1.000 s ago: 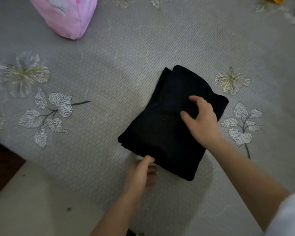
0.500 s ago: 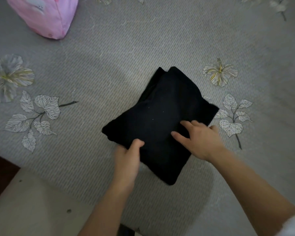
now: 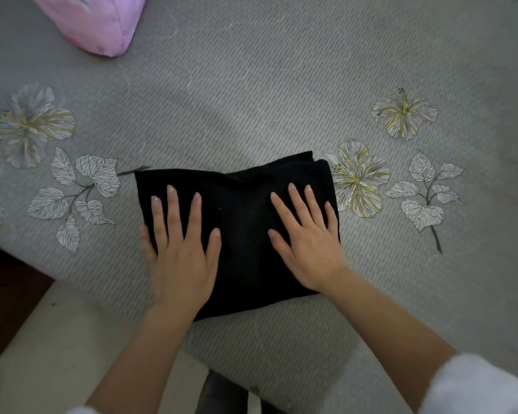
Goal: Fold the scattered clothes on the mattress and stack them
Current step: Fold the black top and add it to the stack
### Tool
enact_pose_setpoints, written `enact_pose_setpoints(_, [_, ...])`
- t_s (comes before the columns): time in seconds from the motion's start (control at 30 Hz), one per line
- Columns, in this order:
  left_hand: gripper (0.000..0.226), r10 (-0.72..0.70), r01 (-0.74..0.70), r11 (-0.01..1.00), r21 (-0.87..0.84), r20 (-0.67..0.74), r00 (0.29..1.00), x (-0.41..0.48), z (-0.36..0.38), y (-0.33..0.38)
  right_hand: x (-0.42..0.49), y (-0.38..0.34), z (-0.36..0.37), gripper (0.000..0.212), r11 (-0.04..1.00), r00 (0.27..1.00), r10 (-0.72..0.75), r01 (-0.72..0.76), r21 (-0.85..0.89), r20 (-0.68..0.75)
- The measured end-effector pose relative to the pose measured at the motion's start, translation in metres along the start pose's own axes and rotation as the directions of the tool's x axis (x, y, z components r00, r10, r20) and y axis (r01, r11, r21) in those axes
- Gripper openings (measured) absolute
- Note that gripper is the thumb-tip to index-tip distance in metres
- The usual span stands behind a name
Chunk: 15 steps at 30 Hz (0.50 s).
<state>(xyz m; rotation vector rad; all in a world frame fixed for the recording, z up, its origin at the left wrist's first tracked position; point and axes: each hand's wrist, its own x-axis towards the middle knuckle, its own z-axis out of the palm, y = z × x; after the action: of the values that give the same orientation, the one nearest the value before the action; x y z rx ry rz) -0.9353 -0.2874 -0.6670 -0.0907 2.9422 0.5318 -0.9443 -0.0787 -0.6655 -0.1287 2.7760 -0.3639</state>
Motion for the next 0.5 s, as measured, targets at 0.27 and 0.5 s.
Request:
enact_pose_setpoints(0.27, [0.067, -0.030, 0.042, 0.994, -0.099, 0.123, 0.992, 0.007, 0.012, -0.020, 0.018, 0.017, -0.001, 0.051, 0.999, 0.989, 0.019, -0.023, 0.026, 0.147])
enact_pose_setpoints(0.5, [0.097, -0.392, 0.395, 0.806, -0.440, 0.103, 0.914, -0.015, -0.003, -0.027, -0.012, 0.022, -0.007, 0.070, 0.858, 0.894, 0.446, -0.442, 0.263, 0.046])
